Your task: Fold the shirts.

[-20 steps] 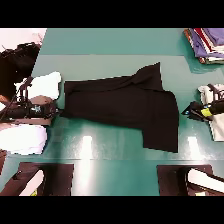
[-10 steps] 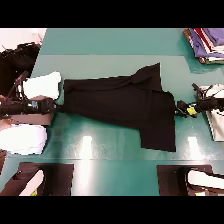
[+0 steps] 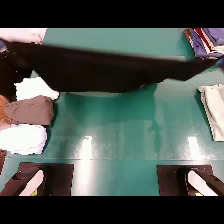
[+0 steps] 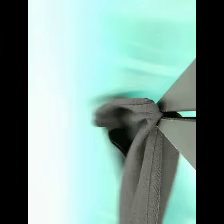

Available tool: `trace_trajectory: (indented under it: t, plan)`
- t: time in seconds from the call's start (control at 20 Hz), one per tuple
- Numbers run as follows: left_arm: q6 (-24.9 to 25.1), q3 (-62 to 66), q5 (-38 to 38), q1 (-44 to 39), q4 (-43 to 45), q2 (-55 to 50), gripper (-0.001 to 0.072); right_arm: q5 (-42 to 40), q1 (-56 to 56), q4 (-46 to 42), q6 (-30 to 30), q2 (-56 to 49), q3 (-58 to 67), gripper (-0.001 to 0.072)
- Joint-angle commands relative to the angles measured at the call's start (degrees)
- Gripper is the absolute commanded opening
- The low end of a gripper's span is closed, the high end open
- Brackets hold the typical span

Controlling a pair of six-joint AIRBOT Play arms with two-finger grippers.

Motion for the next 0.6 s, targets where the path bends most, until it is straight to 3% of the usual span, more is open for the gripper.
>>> trace_trajectory:
  t: [0.0, 0.15, 0.3, 0.55]
  plan:
    - [-1.6, 20.2, -0.5, 0.0, 0.5, 0.0, 0.0023, -1.6, 0.0, -1.6, 1.9, 7.9, 13.3, 0.0013]
    - [-3.3, 29.9, 0.0, 0.0, 0.5, 0.0, 0.0023, -0.7, 0.0, -9.2, 5.9, 11.8, 20.0, 0.0012]
    - [-4.7, 31.5, -1.2, 0.0, 0.3, 0.0, 0.0022, 4.1, 0.0, -14.6, 8.0, 11.4, 26.7, 0.0012]
    - [-5.8, 18.6, -3.9, 0.0, -0.9, -0.2, 0.0022, 13.4, 0.1, -14.4, 9.5, 1.6, 36.1, 0.0012]
